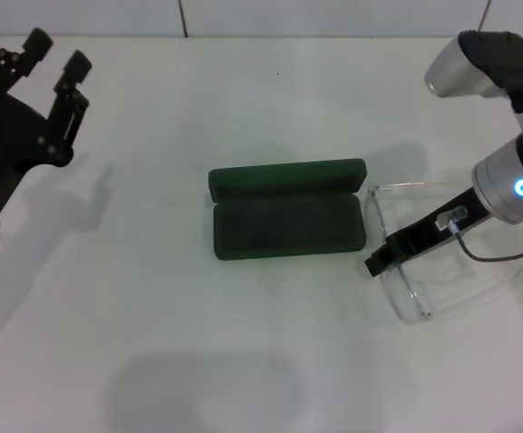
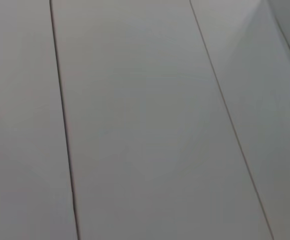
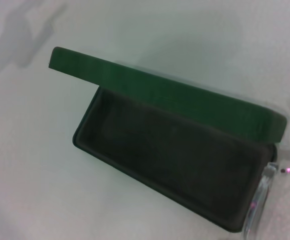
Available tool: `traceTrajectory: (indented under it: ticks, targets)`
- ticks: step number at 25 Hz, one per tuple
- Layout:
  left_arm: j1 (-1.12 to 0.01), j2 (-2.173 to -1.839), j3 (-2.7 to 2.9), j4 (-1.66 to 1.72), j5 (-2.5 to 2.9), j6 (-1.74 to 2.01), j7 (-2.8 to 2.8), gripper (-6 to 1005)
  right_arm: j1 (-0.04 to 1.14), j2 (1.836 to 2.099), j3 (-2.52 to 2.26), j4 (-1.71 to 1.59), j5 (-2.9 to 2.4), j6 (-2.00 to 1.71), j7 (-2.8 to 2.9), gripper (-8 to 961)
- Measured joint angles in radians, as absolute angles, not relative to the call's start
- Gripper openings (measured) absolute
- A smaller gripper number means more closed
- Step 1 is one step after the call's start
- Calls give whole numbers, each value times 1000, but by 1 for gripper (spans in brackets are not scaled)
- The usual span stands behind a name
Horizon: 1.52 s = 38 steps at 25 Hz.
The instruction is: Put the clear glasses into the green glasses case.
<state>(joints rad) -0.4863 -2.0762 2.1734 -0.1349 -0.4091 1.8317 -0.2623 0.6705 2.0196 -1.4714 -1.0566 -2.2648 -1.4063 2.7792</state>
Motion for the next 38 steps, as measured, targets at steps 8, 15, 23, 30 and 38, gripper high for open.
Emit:
traceTrajectory:
  ticks: [8,15,23,30,38]
  targets:
    - [-434,-2073,1976,-60,-228,1824,-261,381,632,2018,-1394,-1122,-2258,-1473,2665,207]
    - [-382,-2092,1979,1,-216,1797,-247,380,556,2017,-1255,-1202,-2192,-1577,2461,199]
    - [-354,-2107,2003,94,-115,1659,-265,380,523,2016,-1008,-1210,-2062,-1780,2184,196]
    - [-352,-2108,2002,145,-97,1566,-364,386,500,2013,-785,-1134,-1963,-1918,1964,197]
    - [-318,-2108,2001,188,-172,1533,-393,405,487,2000,-783,-1126,-1974,-1918,1919,199]
